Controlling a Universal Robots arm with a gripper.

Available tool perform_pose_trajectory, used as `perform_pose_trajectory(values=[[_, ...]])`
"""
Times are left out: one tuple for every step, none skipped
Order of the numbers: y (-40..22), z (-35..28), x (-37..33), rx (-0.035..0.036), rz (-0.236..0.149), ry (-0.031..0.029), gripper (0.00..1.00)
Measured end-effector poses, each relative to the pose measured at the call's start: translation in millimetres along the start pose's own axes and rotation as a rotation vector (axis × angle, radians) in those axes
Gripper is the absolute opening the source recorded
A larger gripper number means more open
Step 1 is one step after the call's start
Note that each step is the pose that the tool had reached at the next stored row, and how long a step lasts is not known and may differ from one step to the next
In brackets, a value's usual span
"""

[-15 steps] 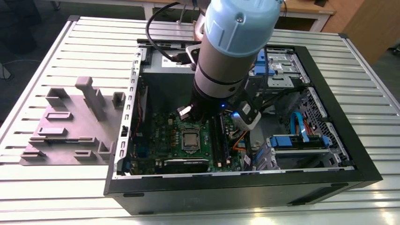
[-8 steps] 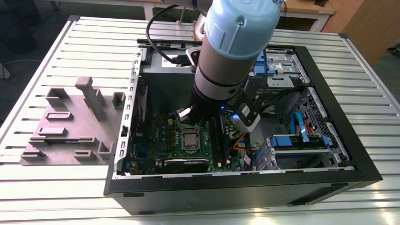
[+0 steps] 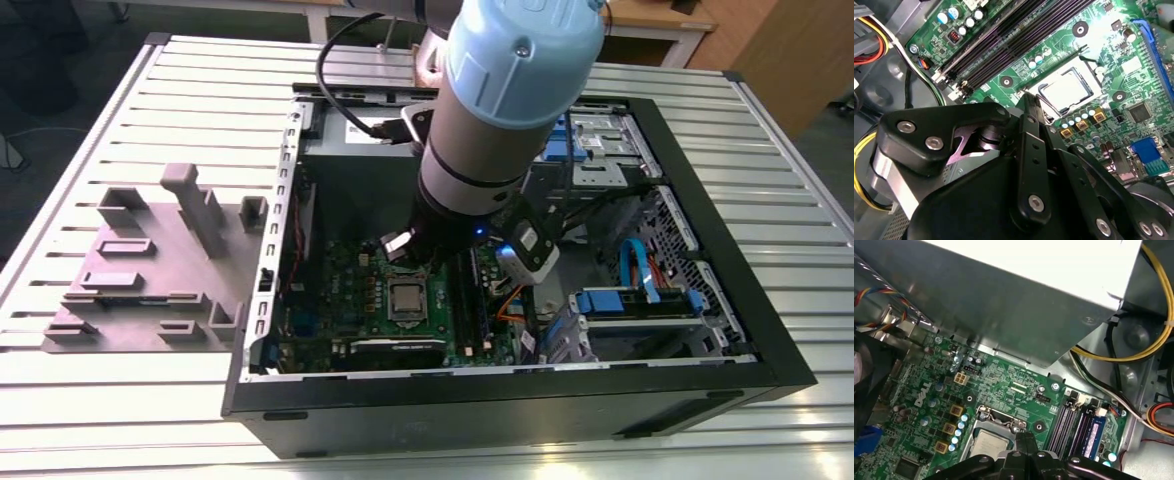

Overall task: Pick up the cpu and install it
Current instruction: 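Install the first cpu locking lever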

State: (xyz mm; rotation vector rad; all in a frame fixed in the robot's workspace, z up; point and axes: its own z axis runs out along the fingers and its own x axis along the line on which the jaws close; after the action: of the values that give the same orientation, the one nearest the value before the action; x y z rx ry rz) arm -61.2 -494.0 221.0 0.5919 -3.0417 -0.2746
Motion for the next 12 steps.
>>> perform_pose_trajectory(values=[[-0.2,0.2,0.1,0.0017,0.0,0.0006,0.1],[-0.6,0.4,0.2,0.0036,0.0,0.0015,0.1],[-1.2,0.4,0.4,0.0055,0.0,0.0023,0.1],[-1.8,0.6,0.7,0.0075,0.0,0.003,0.1],[-2.5,0.7,0.9,0.0093,0.001,0.0037,0.1],[-3.0,0.9,1.1,0.0112,0.001,0.0045,0.1],[-3.3,1.1,1.2,0.0128,0.001,0.0051,0.1],[-3.3,1.0,1.2,0.0133,0.001,0.0054,0.1],[-3.3,1.0,1.2,0.0134,0.001,0.0054,0.1],[-3.3,1.0,1.2,0.0135,0.001,0.0055,0.1],[-3.3,1.0,1.2,0.0135,0.001,0.0055,0.1],[-3.3,1.0,1.2,0.0137,0.001,0.0055,0.1]])
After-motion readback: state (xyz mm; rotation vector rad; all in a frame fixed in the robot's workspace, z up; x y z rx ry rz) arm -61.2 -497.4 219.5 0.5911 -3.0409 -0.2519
